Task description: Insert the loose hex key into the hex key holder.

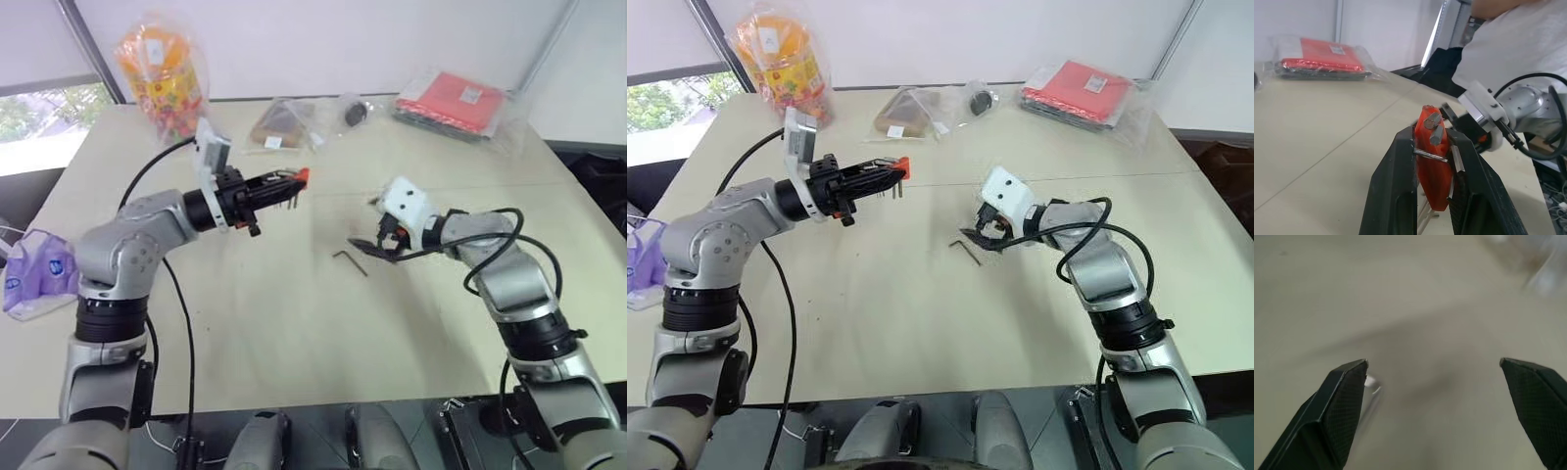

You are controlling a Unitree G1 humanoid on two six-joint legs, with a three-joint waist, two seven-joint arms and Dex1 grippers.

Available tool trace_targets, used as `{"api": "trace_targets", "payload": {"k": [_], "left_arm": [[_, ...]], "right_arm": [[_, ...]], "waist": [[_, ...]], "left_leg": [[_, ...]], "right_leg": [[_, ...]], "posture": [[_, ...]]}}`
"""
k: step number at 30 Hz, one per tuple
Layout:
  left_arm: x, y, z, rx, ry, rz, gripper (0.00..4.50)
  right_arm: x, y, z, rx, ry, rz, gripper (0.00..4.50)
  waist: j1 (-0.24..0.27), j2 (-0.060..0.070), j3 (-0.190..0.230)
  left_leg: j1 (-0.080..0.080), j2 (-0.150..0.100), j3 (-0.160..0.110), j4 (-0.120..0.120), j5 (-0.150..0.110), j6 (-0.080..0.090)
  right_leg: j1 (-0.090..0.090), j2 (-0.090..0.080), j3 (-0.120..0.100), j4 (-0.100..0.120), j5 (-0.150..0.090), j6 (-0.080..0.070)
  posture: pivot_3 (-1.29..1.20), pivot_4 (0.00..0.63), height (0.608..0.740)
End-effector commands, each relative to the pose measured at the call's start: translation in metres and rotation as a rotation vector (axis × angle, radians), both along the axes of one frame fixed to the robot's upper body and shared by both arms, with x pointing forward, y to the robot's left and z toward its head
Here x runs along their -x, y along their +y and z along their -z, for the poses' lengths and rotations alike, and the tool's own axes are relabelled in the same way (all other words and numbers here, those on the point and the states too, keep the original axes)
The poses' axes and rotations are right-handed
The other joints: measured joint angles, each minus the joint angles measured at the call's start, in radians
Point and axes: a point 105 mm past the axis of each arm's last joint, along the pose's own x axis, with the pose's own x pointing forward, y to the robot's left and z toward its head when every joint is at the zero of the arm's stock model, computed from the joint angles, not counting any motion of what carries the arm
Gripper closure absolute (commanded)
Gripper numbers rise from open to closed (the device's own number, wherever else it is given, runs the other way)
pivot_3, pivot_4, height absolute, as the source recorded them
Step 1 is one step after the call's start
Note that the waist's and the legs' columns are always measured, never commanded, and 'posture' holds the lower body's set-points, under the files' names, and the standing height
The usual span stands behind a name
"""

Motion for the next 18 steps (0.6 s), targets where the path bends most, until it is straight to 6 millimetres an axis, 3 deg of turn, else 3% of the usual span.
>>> {"api": "trace_targets", "payload": {"k": [1,7,17,18], "left_arm": [[0.005,0.001,-0.013,0.002,-0.076,-0.012,4.24],[0.008,0.001,-0.011,-0.004,-0.074,-0.015,4.24],[0.009,0.003,-0.01,-0.009,-0.067,-0.034,4.24],[0.009,0.003,-0.01,-0.01,-0.067,-0.035,4.24]], "right_arm": [[0.005,0.005,0.007,-0.011,0.094,0.031,0.03],[0.0,0.01,0.025,-0.045,0.189,0.093,0.03],[-0.015,0.018,0.048,-0.016,0.19,0.135,0.03],[-0.016,0.018,0.049,-0.013,0.189,0.135,0.26]], "waist": [[0.001,0.0,0.0],[0.003,0.0,0.0],[0.001,0.0,0.0],[0.0,0.0,0.0]], "left_leg": [[0.0,0.0,0.0,0.0,0.0,0.0],[0.0,0.0,0.0,0.0,0.0,0.0],[0.0,0.0,0.001,0.0,0.0,0.0],[0.0,0.0,0.0,0.0,0.0,0.0]], "right_leg": [[0.0,0.0,0.0,0.0,0.0,0.0],[0.0,0.0,0.0,0.0,0.0,0.0],[0.0,0.0,0.0,0.0,0.0,0.0],[0.0,0.0,0.0,0.0,0.0,0.0]], "posture": [[0.0,0.15,0.74],[0.0,0.15,0.74],[0.0,0.15,0.74],[0.0,0.15,0.74]]}}
